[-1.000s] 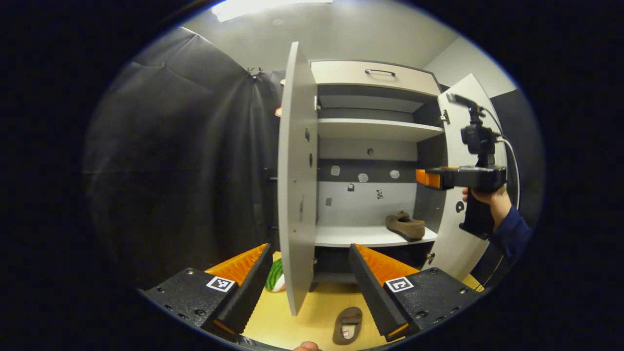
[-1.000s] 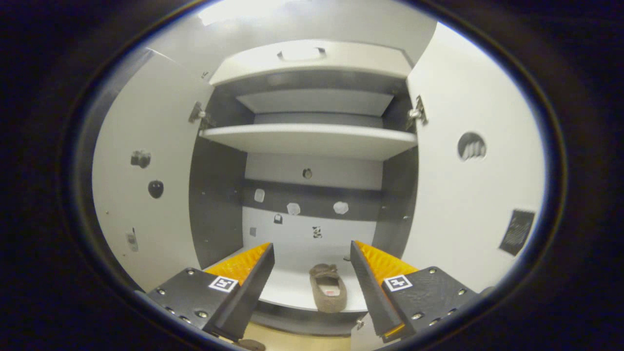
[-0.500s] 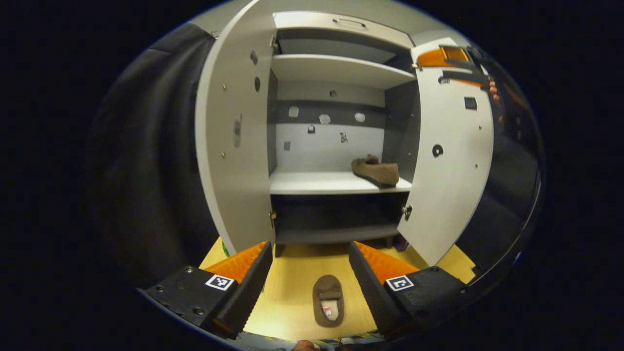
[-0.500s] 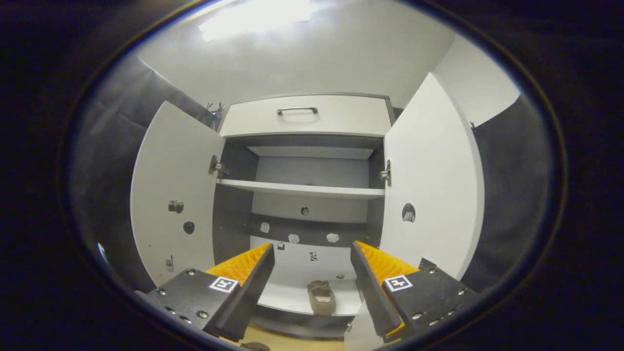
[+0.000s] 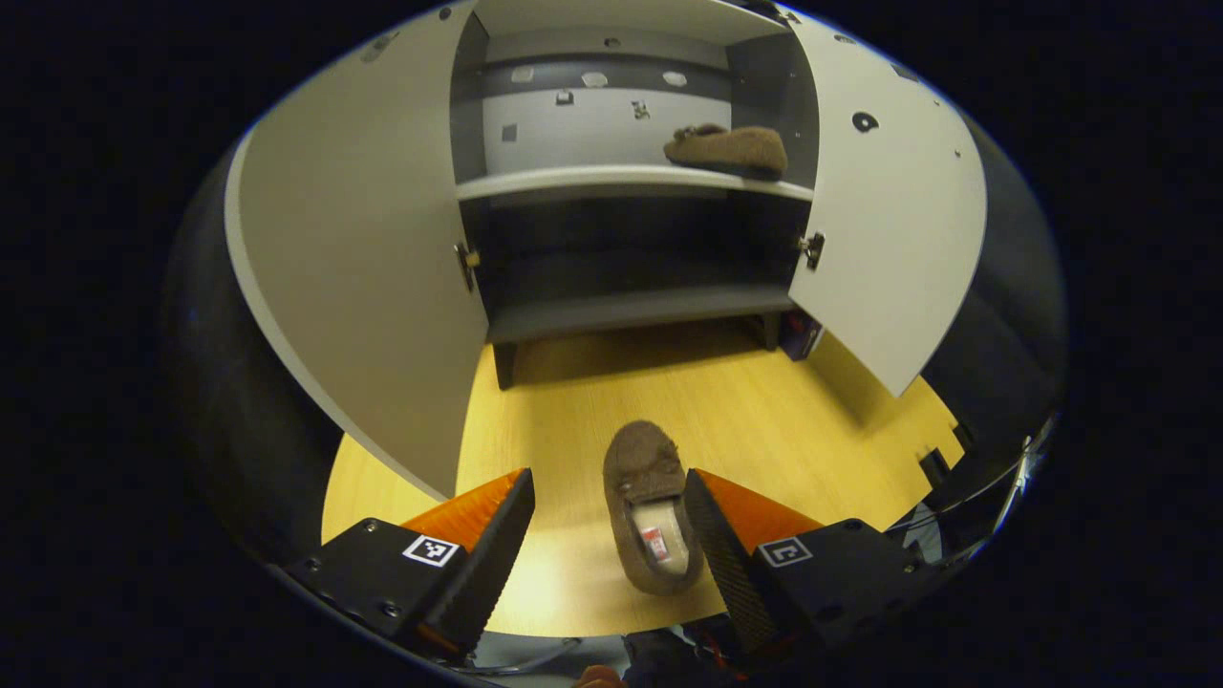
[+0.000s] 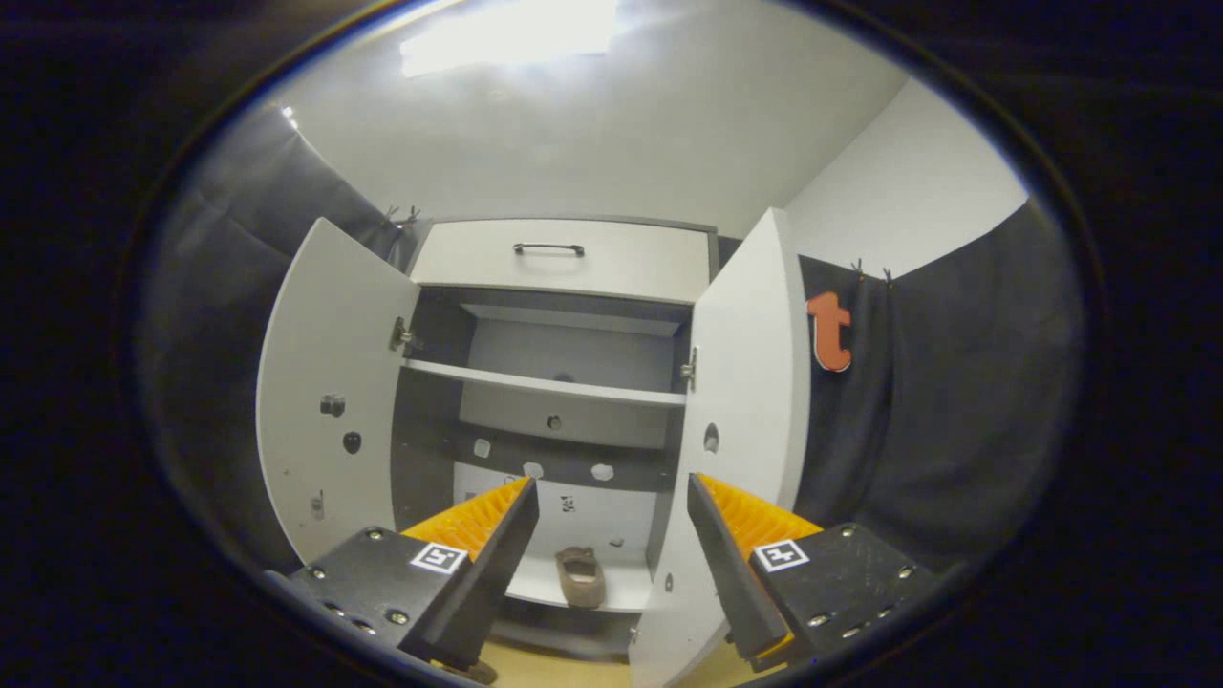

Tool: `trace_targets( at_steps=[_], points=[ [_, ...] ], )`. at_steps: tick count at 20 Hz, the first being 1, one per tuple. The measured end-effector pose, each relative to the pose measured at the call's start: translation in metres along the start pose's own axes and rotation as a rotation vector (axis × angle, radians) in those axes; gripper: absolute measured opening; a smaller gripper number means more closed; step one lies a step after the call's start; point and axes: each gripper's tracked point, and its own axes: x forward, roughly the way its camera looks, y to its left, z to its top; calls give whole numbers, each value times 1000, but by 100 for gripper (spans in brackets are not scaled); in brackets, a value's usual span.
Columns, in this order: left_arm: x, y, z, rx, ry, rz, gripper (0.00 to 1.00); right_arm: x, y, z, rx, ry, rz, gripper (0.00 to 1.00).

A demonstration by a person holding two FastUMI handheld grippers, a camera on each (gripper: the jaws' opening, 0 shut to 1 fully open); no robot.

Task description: Grab one shoe with the right hand and put it into the shoe cabinet, grab the other shoe with the left hand and put it into the shoe cabinet; then close the right door with the right hand and the left door with the left hand.

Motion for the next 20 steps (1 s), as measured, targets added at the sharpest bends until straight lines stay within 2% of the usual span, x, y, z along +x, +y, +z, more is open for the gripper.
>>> trace_targets(
  at_steps=[2, 7, 13, 15, 17, 18, 20],
  points=[
    [19, -1, -23, -17, 69, -20, 99, -9, -15, 2, -13, 2, -40, 94],
    [72, -1, -69, -95, 221, -60, 93, -24, -49, 4, -51, 7, -135, 94],
    [105, -1, -97, -157, 319, -78, 87, -30, -69, -5, -92, 37, -199, 94],
    [107, -4, -105, -171, 361, -98, 70, -30, -68, -6, -109, 38, -202, 93],
    [109, -13, -102, -206, 351, -109, 54, -29, -65, -8, -126, 38, -199, 93],
    [108, -13, -103, -207, 367, -102, 41, -27, -63, -8, -133, 36, -197, 93],
    [111, -11, -103, -215, 377, -100, 36, -26, -61, -8, -135, 30, -195, 93]
  ],
)
